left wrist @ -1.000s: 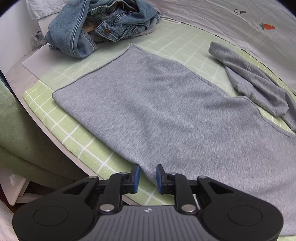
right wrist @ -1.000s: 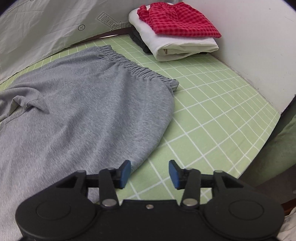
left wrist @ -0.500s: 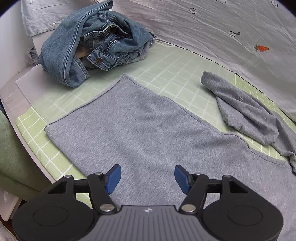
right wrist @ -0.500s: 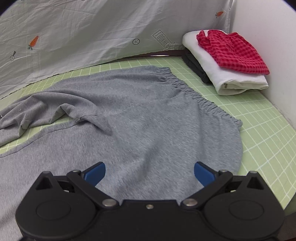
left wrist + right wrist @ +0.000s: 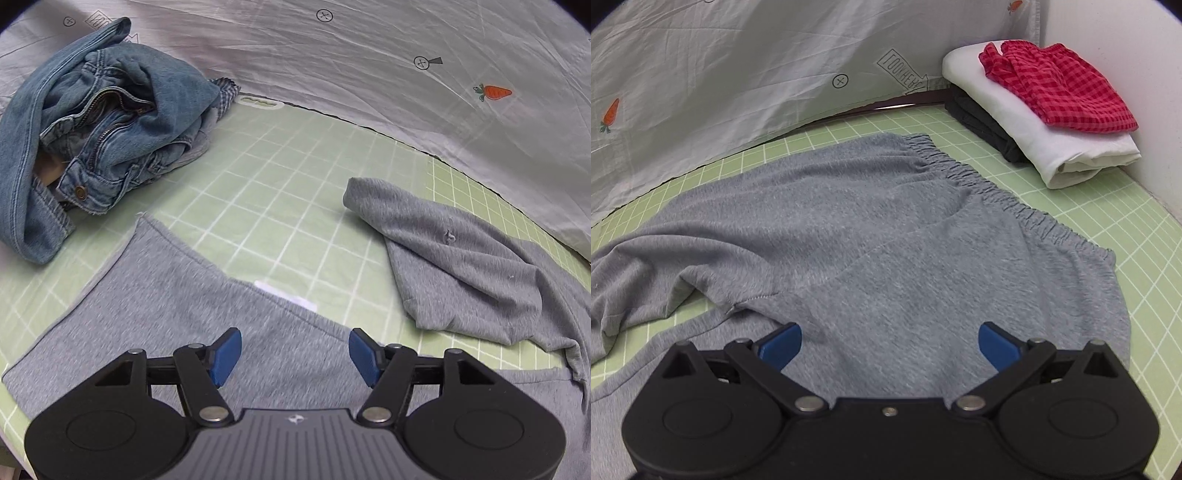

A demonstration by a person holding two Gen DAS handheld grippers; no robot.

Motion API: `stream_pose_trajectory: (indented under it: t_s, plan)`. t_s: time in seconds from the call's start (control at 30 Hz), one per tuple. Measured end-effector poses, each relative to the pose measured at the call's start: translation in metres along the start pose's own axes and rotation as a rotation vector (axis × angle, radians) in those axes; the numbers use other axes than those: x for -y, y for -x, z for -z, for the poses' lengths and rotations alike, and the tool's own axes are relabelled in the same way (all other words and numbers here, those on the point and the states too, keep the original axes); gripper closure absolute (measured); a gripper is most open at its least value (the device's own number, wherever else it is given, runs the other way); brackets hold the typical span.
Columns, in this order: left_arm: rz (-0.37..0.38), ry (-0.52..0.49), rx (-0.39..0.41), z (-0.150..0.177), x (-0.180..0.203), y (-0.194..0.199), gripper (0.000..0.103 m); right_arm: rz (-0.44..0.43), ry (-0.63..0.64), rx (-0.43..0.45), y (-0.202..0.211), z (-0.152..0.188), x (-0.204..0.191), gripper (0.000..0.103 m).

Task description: Fold clothes

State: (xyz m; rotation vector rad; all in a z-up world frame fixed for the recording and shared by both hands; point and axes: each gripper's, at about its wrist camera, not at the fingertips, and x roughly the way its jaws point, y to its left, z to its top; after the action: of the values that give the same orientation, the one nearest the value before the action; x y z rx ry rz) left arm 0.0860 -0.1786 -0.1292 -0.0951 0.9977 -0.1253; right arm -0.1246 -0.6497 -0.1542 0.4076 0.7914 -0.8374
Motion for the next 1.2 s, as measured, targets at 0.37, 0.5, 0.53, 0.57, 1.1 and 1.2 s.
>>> stream_pose_trajectory:
  t_s: [0.37, 0.5, 0.53, 0.57, 1.1, 1.2]
  plan:
    - [0.092, -0.099, -0.074, -0.054, 0.056, -0.072, 0.035, 0.124, -0.039, -0.047, -0.034, -0.016, 0.012, 0.0]
    - [0.096, -0.105, -0.076, -0.063, 0.073, -0.089, 0.035, 0.129, -0.057, -0.042, -0.036, -0.018, 0.015, 0.0]
    - [0.105, -0.098, -0.075, -0.065, 0.075, -0.091, 0.032, 0.132, -0.056, -0.042, -0.038, -0.021, 0.016, 0.0]
    - [0.117, -0.085, -0.073, -0.066, 0.077, -0.093, 0.029, 0.136, -0.056, -0.043, -0.039, -0.022, 0.016, 0.0]
    - [0.066, -0.091, 0.068, -0.081, 0.111, -0.099, 0.095, 0.13, 0.001, -0.049, -0.05, -0.033, 0.003, 0.0]
    - [0.08, -0.149, 0.142, -0.089, 0.12, -0.081, 0.096, 0.136, -0.011, -0.047, -0.049, -0.031, 0.007, 0.0]
